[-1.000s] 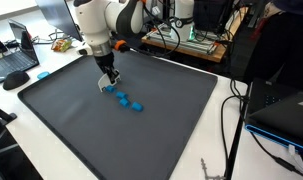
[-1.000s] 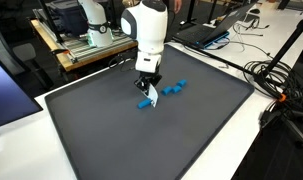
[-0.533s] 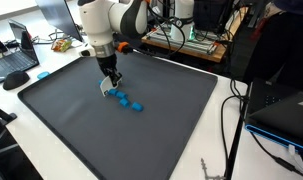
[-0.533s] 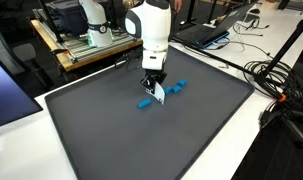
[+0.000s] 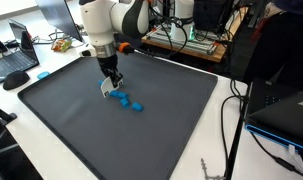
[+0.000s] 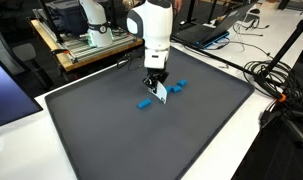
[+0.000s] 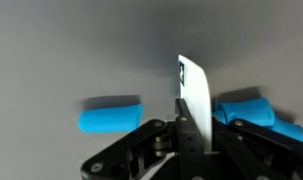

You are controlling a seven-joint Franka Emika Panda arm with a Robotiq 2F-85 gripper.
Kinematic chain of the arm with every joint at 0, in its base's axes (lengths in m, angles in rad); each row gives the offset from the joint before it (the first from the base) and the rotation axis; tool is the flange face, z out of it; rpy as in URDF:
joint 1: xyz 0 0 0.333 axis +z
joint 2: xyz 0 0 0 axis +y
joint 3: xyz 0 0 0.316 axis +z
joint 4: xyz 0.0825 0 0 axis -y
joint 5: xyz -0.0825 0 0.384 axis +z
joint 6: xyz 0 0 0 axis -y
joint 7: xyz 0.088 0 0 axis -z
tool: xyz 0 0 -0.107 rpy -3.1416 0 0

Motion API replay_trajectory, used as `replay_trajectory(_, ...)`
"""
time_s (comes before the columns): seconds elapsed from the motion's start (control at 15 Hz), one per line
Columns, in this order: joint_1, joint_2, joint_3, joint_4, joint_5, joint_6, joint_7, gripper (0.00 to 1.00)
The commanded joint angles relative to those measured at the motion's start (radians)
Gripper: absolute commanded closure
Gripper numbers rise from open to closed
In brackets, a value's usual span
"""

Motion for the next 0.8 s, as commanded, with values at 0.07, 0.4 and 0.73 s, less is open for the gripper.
replay_trajectory(0.07, 0.008, -0.088, -0.028, -0.068, 0.011, -0.017, 0.019, 0.99)
replay_trajectory(0.4, 0.023, -0.242, -0.042, -0.154, -0.003, -0.049, 0.038, 0.99)
replay_trajectory(0.73, 0.050, -0.399, -0.036, -0.196, -0.047, -0.157, 0.053, 0.99)
